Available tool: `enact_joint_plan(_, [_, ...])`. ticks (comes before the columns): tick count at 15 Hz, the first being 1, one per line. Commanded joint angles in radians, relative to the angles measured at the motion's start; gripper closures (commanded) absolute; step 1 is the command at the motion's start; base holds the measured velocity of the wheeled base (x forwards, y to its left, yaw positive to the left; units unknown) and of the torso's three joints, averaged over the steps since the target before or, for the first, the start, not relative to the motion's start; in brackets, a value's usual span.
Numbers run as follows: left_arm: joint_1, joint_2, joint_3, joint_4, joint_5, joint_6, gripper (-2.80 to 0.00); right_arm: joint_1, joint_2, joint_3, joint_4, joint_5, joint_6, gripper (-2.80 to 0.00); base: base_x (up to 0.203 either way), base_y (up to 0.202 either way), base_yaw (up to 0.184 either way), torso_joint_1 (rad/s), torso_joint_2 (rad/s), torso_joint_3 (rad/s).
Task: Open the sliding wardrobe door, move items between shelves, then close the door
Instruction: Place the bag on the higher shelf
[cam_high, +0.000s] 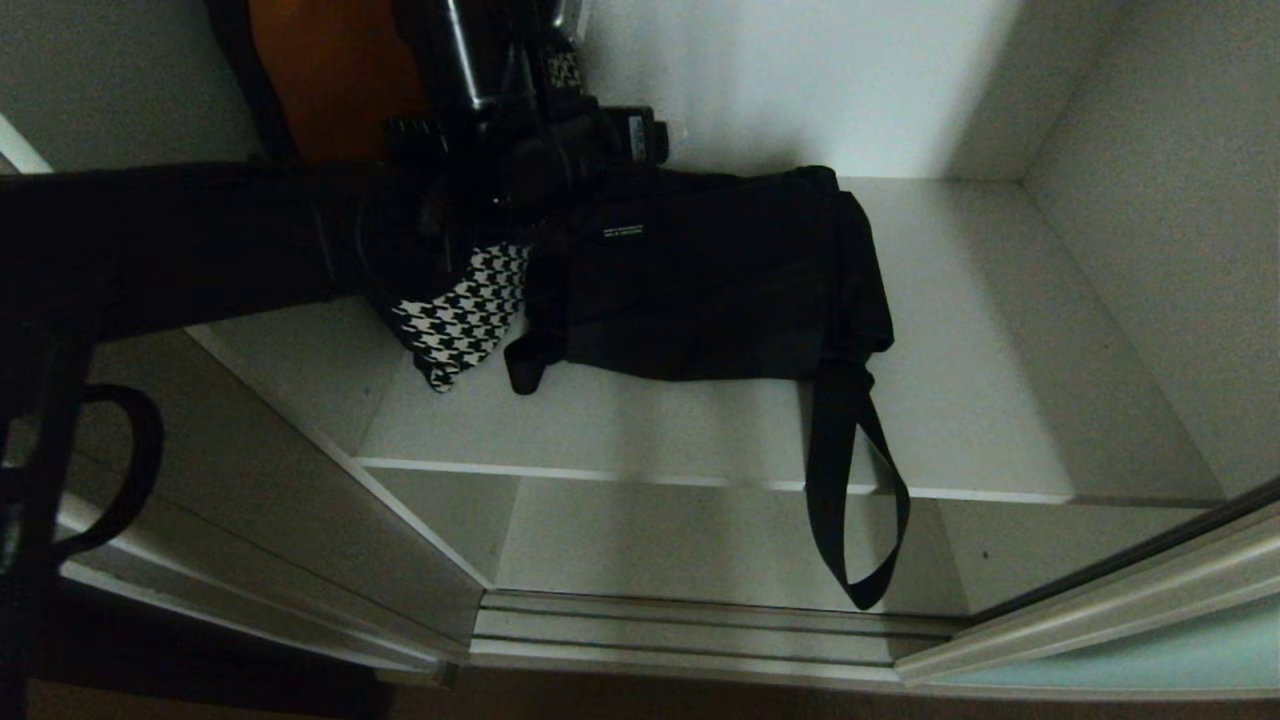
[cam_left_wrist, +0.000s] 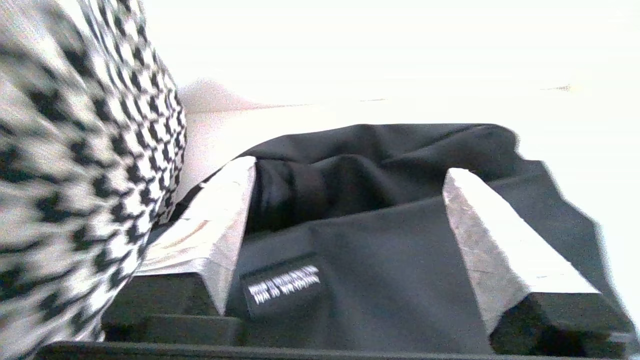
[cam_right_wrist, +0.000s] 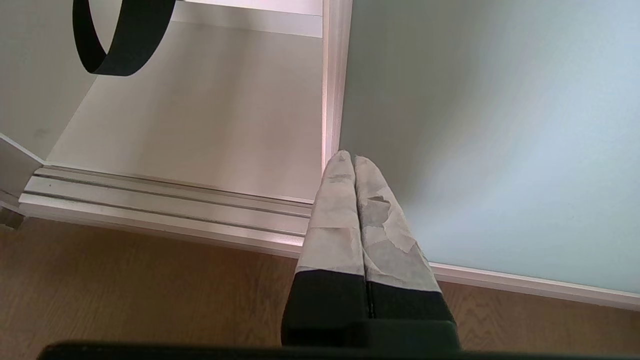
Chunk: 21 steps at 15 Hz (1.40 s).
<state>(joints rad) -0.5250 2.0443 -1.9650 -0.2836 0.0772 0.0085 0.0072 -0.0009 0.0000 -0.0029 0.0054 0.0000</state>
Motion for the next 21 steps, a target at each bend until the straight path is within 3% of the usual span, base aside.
enact_joint_plan(1, [-0.027,-0.156,0.018,0.169,0.007,0.001,-2.8,0.0,-0.001,0.0,0.0,0.001,0.0,0.0,0.0,0.0,0.0,0.0,0.0,0.0])
enact_joint_plan(2, [-0.045,-0.205,0.025,0.269,0.022,0.001,-1.73,0.0,-0.001,0.0,0.0,0.001,0.0,0.0,0.0,0.0,0.0,0.0,0.0,0.0])
enact_joint_plan(3, [-0.066,-0.245,0.03,0.349,0.06,-0.002,0.0,0.0,-0.001,0.0,0.0,0.001,0.0,0.0,0.0,0.0,0.0,0.0,0.0,0.0])
enact_joint_plan(5, [-0.114,-0.324,0.044,0.49,0.154,-0.03,0.0,0.0,-0.001,0.0,0.0,0.001,0.0,0.0,0.0,0.0,0.0,0.0,0.0,0.0])
enact_joint_plan(9, [-0.17,-0.515,0.156,0.705,0.188,-0.033,0.0,0.0,-0.001,0.0,0.0,0.001,0.0,0.0,0.0,0.0,0.0,0.0,0.0,0.0])
enact_joint_plan(14, [-0.176,-0.798,0.399,0.801,0.196,0.022,0.0,0.0,-0.001,0.0,0.0,0.001,0.0,0.0,0.0,0.0,0.0,0.0,0.0,0.0])
enact_joint_plan(19, [-0.172,-1.036,0.579,0.995,0.181,0.028,0.0,0.0,-0.001,0.0,0.0,0.001,0.0,0.0,0.0,0.0,0.0,0.0,0.0,0.0])
enact_joint_plan(21, [-0.119,-1.111,0.647,1.014,0.182,0.033,0.0,0.0,-0.001,0.0,0.0,0.001,0.0,0.0,0.0,0.0,0.0,0.0,0.0,0.0])
